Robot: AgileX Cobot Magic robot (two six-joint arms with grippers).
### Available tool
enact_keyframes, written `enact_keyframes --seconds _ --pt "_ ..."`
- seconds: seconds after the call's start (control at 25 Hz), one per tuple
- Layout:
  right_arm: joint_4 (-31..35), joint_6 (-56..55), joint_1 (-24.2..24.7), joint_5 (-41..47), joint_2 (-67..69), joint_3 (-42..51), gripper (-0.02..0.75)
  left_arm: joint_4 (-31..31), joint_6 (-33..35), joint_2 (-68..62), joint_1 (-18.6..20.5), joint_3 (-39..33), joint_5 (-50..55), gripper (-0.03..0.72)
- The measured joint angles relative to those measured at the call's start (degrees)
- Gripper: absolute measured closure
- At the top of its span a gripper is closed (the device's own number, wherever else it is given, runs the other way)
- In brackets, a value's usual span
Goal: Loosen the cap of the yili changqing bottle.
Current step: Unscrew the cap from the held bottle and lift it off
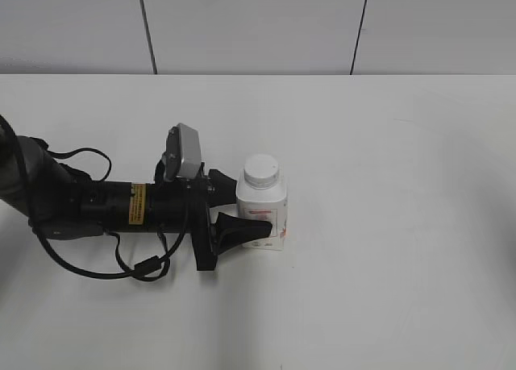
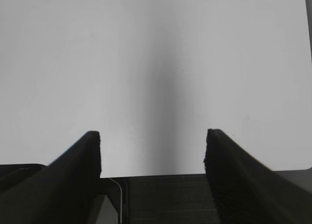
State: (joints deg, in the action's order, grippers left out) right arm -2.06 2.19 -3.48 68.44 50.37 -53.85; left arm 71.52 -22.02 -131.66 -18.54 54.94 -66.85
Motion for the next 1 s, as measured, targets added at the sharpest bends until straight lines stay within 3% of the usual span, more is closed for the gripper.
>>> enact_keyframes --seconds 0.16,0.4,0.72,1.0 --pt "1.8 5.6 0.0 0.8 8.7 -7.6 0.276 0.0 0.0 0.0 0.0 0.0 -0.1 0.267" --pt "5.0 8.8 -2.6 0.9 18.6 -14.1 0.314 0.0 0.0 0.0 0.0 0.0 -0.1 0.267" --pt "4.2 7.2 -15.9 1.1 28.5 -17.9 0.321 0.0 0.0 0.0 0.0 0.0 -0.1 0.267" --pt "5.2 2.0 -24.0 1.3 36.7 -25.7 0.321 0.0 0.0 0.0 0.0 0.0 -0.1 0.267"
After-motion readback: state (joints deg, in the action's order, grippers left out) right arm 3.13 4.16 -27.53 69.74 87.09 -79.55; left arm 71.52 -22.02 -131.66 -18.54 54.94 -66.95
